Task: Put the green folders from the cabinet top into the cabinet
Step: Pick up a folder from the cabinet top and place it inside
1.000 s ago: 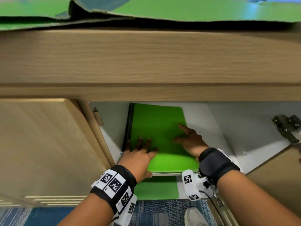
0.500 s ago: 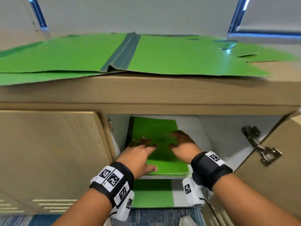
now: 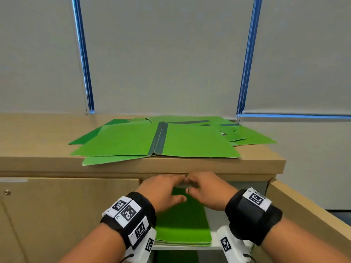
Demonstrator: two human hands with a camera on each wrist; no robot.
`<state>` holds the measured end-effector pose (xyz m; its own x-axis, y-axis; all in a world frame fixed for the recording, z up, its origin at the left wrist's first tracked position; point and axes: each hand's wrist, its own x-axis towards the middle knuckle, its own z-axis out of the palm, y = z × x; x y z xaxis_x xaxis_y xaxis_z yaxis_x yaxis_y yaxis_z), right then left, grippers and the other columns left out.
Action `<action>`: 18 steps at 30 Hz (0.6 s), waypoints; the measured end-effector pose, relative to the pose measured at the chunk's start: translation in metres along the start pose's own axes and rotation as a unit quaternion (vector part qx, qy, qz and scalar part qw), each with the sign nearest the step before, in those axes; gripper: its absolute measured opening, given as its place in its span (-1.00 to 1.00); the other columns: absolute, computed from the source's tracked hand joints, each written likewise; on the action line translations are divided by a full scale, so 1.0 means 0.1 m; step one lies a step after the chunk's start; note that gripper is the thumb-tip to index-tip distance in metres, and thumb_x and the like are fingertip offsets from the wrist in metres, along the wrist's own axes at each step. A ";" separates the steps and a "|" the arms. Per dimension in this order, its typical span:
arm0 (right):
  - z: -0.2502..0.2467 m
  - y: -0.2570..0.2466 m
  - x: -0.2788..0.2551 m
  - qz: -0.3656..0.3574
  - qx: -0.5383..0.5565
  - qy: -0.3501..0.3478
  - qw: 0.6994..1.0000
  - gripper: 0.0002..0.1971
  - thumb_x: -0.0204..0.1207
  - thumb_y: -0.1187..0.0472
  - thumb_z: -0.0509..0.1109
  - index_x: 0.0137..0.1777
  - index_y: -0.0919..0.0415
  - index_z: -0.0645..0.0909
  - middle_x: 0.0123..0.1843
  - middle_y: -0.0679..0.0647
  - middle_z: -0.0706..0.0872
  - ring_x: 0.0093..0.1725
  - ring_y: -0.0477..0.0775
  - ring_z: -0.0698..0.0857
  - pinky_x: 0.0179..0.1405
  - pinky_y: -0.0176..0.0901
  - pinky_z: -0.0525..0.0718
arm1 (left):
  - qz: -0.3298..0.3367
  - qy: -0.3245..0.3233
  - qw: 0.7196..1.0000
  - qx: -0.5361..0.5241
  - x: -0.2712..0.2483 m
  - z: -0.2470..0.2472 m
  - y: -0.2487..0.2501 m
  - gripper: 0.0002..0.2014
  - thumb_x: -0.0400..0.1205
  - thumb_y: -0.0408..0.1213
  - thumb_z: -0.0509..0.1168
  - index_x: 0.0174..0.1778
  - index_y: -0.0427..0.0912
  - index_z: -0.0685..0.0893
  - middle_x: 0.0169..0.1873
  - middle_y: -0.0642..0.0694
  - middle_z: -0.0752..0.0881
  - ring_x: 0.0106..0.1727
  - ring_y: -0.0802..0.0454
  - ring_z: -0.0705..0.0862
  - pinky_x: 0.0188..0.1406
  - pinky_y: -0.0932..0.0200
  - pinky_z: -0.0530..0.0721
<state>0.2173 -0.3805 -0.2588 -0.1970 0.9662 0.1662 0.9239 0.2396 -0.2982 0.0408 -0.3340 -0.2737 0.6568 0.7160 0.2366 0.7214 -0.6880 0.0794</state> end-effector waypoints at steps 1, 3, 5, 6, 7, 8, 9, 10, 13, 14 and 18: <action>-0.13 -0.08 -0.02 -0.006 0.000 0.009 1.000 -0.73 0.52 0.07 0.32 0.18 0.06 0.68 0.10 0.05 0.79 0.09 0.09 0.72 0.09 -0.13 0.63 | 0.001 0.029 1.000 0.011 -0.02 -0.12 0.03 -0.49 0.55 0.20 0.23 0.43 0.21 0.45 0.27 0.09 0.69 0.24 0.01 0.66 0.16 0.07 0.64; -0.40 -0.20 -0.04 -0.016 0.006 0.042 0.999 -0.77 0.53 0.04 0.33 0.11 0.05 0.70 0.04 -0.01 0.79 0.03 0.04 0.72 0.03 -0.13 0.64 | 0.008 0.111 0.994 0.022 -0.03 -0.39 0.09 -0.65 0.59 0.13 0.18 0.27 0.16 0.57 0.05 0.09 0.73 0.09 0.02 0.69 -0.05 0.13 0.61; -0.67 -0.28 -0.02 -0.019 0.021 0.087 0.996 -0.79 0.53 0.07 0.35 0.10 0.06 0.72 0.04 -0.03 0.78 0.03 -0.02 0.70 0.00 -0.22 0.58 | -0.001 0.187 0.982 0.028 0.01 -0.64 0.11 -0.73 0.59 0.01 0.19 0.17 0.11 0.62 0.00 0.05 0.63 0.11 0.02 0.62 -0.05 0.12 0.56; -0.78 -0.29 0.01 -0.009 0.032 0.103 0.994 -0.78 0.53 0.10 0.36 0.12 0.09 0.72 0.07 -0.02 0.78 0.06 -0.02 0.69 0.00 -0.25 0.55 | -0.019 0.198 0.979 0.045 0.06 -0.72 0.07 -0.66 0.57 -0.03 0.22 0.25 0.07 0.60 0.11 0.00 0.59 0.20 -0.02 0.57 0.08 0.09 0.56; -0.88 -0.27 0.04 0.008 0.044 0.113 0.993 -0.77 0.53 0.11 0.38 0.14 0.12 0.72 0.09 0.00 0.77 0.08 -0.01 0.69 0.01 -0.26 0.54 | -0.053 0.180 0.980 0.068 0.12 -0.77 0.03 -0.52 0.54 -0.03 0.25 0.41 0.04 0.51 0.28 -0.09 0.53 0.33 -0.09 0.50 0.26 0.03 0.52; -0.96 -0.23 0.09 0.029 0.055 0.120 0.991 -0.75 0.53 0.12 0.39 0.16 0.14 0.71 0.12 0.02 0.77 0.11 0.02 0.69 0.04 -0.24 0.55 | -0.095 0.134 0.982 0.091 0.17 -0.80 -0.04 -0.36 0.52 -0.01 0.26 0.55 -0.01 0.35 0.46 -0.19 0.40 0.48 -0.18 0.39 0.44 -0.05 0.42; -1.03 -0.17 0.15 0.055 0.063 0.122 0.989 -0.72 0.52 0.11 0.41 0.19 0.17 0.69 0.15 0.06 0.76 0.14 0.06 0.68 0.10 -0.20 0.58 | -0.134 0.076 0.982 0.105 0.22 -0.81 -0.10 -0.22 0.51 0.03 0.27 0.64 -0.04 0.16 0.58 -0.27 0.24 0.58 -0.24 0.26 0.56 -0.14 0.28; -1.08 -0.09 0.21 0.083 0.071 0.122 0.987 -0.69 0.51 0.10 0.43 0.21 0.19 0.67 0.18 0.09 0.74 0.17 0.10 0.68 0.16 -0.15 0.59 | -0.165 0.022 0.980 0.107 0.24 -0.80 -0.15 -0.14 0.52 0.06 0.26 0.68 -0.07 0.02 0.63 -0.31 0.14 0.62 -0.27 0.18 0.60 -0.19 0.18; -1.13 0.15 0.33 0.163 0.068 0.125 0.976 -0.59 0.51 0.09 0.43 0.31 0.24 0.59 0.31 0.18 0.68 0.29 0.17 0.63 0.22 -0.14 0.55 | -0.206 -0.041 0.976 0.063 0.26 -0.74 -0.24 -0.18 0.58 -0.01 0.22 0.68 -0.14 -0.02 0.51 -0.27 0.42 0.49 -0.26 0.44 0.46 -0.16 0.42; -1.11 0.23 0.35 0.182 0.054 0.133 0.973 -0.57 0.52 0.09 0.41 0.35 0.25 0.56 0.35 0.20 0.64 0.32 0.19 0.61 0.21 -0.16 0.53 | -0.207 -0.032 0.976 0.056 0.25 -0.71 -0.26 -0.28 0.61 -0.07 0.20 0.66 -0.16 0.10 0.42 -0.23 0.55 0.38 -0.22 0.56 0.34 -0.11 0.55; -0.98 0.46 0.38 0.227 0.009 0.156 0.961 -0.52 0.52 0.06 0.34 0.41 0.24 0.51 0.41 0.27 0.56 0.37 0.27 0.56 0.30 -0.09 0.55 | -0.201 0.047 0.973 0.104 0.19 -0.70 -0.29 -0.71 0.65 -0.23 0.09 0.21 -0.08 0.63 0.09 -0.15 0.75 0.08 -0.17 0.72 0.01 0.01 0.66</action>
<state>0.2844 -0.3423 -0.1740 0.3357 0.8971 0.2874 0.8854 -0.1963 -0.4215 0.0170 -0.3090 -0.2034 0.2961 0.9014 0.3159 0.9511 -0.3088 -0.0104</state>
